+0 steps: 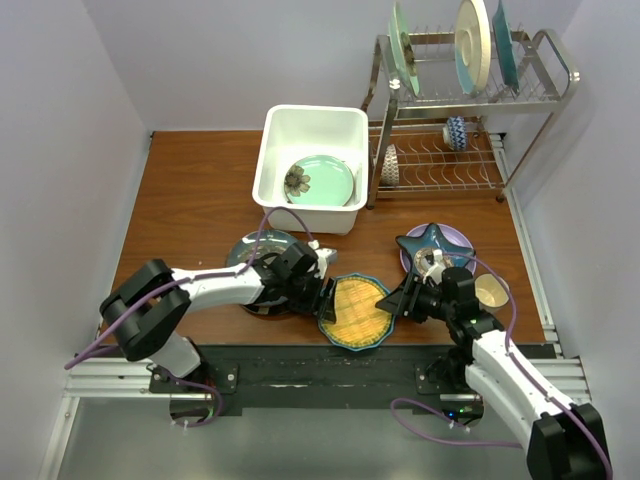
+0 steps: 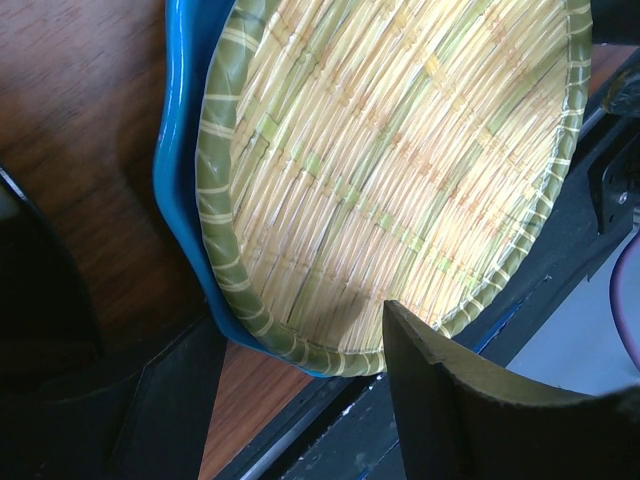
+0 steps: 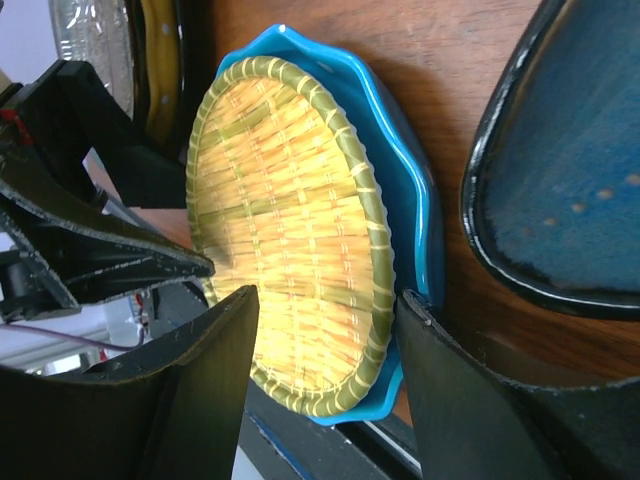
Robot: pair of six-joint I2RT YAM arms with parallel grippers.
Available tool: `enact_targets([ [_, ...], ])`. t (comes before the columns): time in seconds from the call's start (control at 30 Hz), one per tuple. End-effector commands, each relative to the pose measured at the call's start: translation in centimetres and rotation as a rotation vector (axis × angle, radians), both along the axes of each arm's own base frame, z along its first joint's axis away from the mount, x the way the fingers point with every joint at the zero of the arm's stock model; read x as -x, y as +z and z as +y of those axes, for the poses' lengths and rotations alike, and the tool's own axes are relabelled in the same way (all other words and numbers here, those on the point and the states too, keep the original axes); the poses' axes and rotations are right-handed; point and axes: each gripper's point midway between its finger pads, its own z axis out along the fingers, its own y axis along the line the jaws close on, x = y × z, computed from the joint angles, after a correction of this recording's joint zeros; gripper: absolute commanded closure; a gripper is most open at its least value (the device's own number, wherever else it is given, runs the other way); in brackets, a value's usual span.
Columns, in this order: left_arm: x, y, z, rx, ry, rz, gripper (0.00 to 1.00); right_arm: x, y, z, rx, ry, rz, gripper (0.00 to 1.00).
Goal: Place the plates into the plastic bin on the countertop
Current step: Pick up the plate at the center of the board.
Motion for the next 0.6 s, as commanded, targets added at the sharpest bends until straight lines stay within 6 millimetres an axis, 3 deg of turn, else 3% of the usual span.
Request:
enact_targets([
  [0.0, -0.4, 1.0, -2.0, 0.049, -0.015, -0.013, 0.33, 0.1, -1.6, -1.3, 0.101, -0.047, 0.041, 0.39],
  [0.17, -0.6, 1.3, -2.7, 0.059, -0.027, -0.018, 0.33, 0.2, -0.9, -0.5, 0.070, 0.002, 0.017, 0.40],
  [0.5, -0.7, 0.6, -2.7, 0.035, -0.034, -0.017, 0.34, 0.4, 4.8, 1.4, -0.078, 0.099, -0.156, 0.60],
  [0.57, -0.8, 0.6, -2.5, 0.030, -0.030, -0.018, 0.34, 0.4, 5.3, 1.4, -0.086, 0.092, -0.170, 0.70],
])
